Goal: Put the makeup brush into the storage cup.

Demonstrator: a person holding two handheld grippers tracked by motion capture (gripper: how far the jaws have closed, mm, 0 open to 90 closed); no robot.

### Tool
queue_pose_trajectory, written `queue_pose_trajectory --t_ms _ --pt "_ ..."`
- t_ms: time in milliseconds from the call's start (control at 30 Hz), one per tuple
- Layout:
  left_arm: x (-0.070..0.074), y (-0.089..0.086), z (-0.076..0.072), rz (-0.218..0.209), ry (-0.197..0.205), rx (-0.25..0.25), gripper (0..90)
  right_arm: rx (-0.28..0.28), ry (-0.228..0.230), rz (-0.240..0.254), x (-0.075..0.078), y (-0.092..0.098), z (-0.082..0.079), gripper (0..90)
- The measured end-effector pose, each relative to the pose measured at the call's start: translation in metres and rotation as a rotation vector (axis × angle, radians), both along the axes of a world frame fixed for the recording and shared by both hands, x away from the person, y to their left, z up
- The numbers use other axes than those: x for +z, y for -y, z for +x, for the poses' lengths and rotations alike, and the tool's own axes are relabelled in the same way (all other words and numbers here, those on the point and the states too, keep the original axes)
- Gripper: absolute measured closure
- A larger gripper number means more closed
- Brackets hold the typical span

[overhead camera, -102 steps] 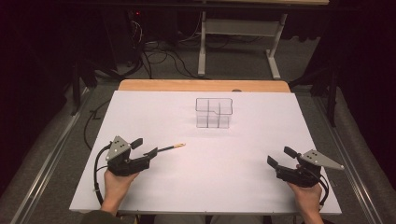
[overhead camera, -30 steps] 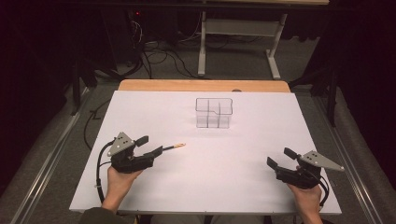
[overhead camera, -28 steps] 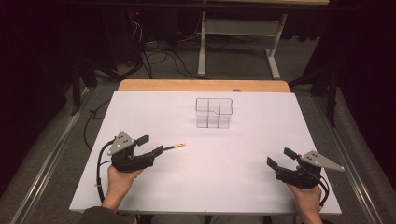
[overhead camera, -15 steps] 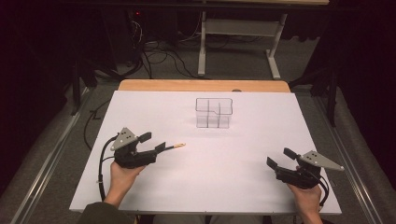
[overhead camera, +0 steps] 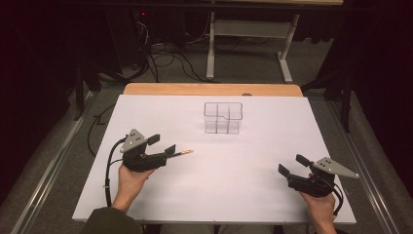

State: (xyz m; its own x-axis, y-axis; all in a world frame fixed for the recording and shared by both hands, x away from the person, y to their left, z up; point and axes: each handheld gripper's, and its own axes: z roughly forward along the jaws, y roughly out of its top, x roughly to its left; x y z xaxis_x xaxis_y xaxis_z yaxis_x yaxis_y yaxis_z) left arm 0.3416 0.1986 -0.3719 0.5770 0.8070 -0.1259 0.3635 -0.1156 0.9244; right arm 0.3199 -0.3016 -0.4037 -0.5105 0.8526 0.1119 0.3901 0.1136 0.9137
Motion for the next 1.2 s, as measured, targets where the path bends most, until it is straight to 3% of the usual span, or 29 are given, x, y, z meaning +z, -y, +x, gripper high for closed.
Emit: queue_pose_trajectory --t_ms 200,300,400,500,633,1000,1200 --pt "-0.001 0.006 0.004 0.018 0.008 -0.016 26.8 0.002 -0.003 0.003 0.0 0.0 0.0 20.4" --pt "0.001 0.007 0.007 -0.007 0.006 -0.026 25.9 0.001 -0.006 0.0 0.0 0.0 0.001 20.2" --pt "0.003 0.01 0.009 0.016 0.024 -0.018 25.9 0.001 -0.005 0.001 0.0 0.0 0.0 20.3" --pt "0.005 0.012 0.012 0.035 0.0 -0.032 26.0 0.003 -0.013 -0.004 -0.001 0.0 0.001 20.0" --pt "0.003 0.017 0.015 0.03 -0.029 -0.075 28.5 0.0 -0.019 -0.003 -0.001 0.0 0.001 19.9" --pt "0.004 0.024 0.023 0.067 0.0 -0.054 31.0 0.0 -0.019 -0.003 -0.001 0.0 0.001 19.9" --pt "0.004 0.026 0.03 0.069 -0.016 -0.087 36.5 0.002 -0.019 -0.003 -0.001 0.0 0.001 19.9"
